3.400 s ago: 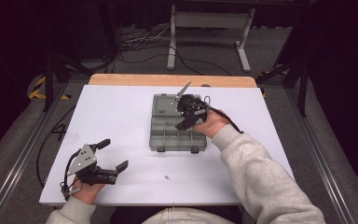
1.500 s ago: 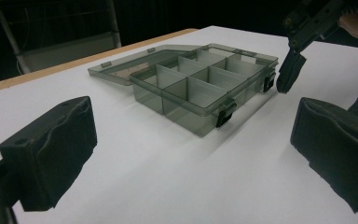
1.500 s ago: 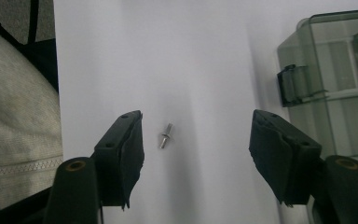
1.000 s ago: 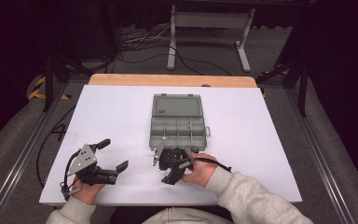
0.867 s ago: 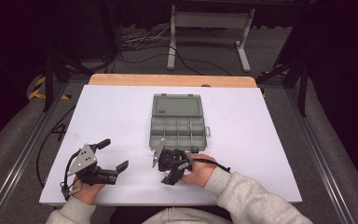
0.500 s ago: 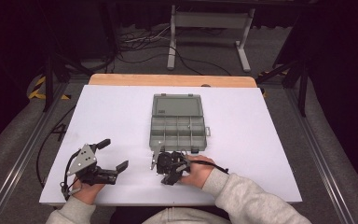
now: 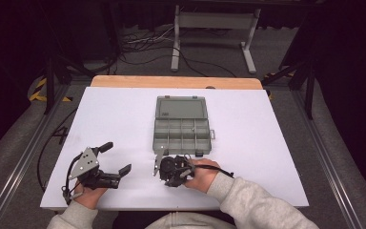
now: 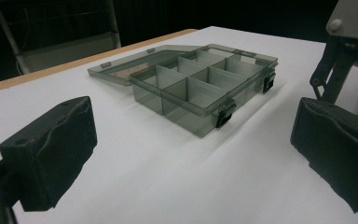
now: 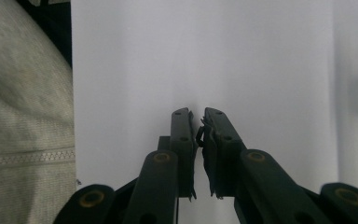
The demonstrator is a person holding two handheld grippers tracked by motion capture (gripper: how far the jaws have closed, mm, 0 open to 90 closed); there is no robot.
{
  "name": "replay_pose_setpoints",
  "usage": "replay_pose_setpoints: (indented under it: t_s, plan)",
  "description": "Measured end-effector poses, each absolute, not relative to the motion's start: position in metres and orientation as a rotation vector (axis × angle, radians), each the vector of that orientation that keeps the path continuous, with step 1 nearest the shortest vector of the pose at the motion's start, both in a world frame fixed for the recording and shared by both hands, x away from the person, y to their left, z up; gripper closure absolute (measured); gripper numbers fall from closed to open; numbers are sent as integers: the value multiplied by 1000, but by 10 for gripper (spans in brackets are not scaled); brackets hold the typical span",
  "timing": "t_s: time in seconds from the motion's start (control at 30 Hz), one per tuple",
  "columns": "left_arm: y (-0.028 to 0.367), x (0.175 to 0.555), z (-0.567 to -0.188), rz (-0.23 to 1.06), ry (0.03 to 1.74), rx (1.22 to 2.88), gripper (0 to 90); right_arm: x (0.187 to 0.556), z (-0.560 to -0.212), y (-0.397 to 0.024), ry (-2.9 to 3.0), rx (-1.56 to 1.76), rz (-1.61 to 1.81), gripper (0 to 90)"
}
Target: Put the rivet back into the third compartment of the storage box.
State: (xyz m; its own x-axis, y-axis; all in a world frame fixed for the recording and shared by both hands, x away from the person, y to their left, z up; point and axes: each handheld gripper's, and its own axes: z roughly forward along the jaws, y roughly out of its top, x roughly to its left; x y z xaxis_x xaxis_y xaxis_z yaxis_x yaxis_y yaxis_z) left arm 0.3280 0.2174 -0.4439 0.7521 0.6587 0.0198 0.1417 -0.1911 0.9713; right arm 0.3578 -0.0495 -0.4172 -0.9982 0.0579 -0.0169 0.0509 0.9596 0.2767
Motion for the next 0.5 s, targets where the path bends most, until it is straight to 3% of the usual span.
replay_pose_setpoints:
  t_s: [0.5]
  plan:
    - [218,328,-444,527,635,1730,9,359,-373,-53,3040,45,526,822]
